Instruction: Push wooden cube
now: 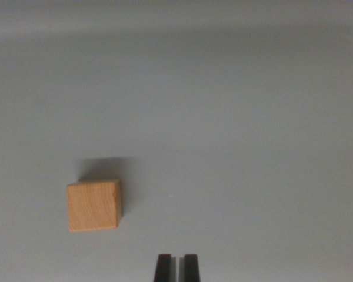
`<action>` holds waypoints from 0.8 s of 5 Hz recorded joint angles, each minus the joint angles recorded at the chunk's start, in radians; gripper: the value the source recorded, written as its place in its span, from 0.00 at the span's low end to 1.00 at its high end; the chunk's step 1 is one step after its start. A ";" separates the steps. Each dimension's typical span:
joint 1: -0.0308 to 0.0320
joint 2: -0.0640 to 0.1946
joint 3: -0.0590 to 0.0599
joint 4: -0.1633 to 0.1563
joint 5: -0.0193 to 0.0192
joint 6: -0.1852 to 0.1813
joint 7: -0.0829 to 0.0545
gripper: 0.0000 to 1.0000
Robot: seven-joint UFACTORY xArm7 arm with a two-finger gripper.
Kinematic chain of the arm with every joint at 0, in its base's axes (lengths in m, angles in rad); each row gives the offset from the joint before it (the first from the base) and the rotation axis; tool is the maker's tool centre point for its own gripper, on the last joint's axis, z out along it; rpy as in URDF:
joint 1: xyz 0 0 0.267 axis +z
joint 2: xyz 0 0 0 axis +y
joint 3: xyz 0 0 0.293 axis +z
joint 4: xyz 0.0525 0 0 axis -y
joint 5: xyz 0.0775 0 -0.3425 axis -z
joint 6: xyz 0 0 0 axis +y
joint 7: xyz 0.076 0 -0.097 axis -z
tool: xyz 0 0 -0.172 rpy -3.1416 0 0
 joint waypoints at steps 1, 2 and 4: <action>0.0067 0.011 0.005 -0.038 -0.0038 -0.044 0.014 0.00; 0.0067 0.011 0.005 -0.038 -0.0038 -0.044 0.014 0.00; 0.0138 0.022 0.010 -0.078 -0.0079 -0.092 0.028 0.00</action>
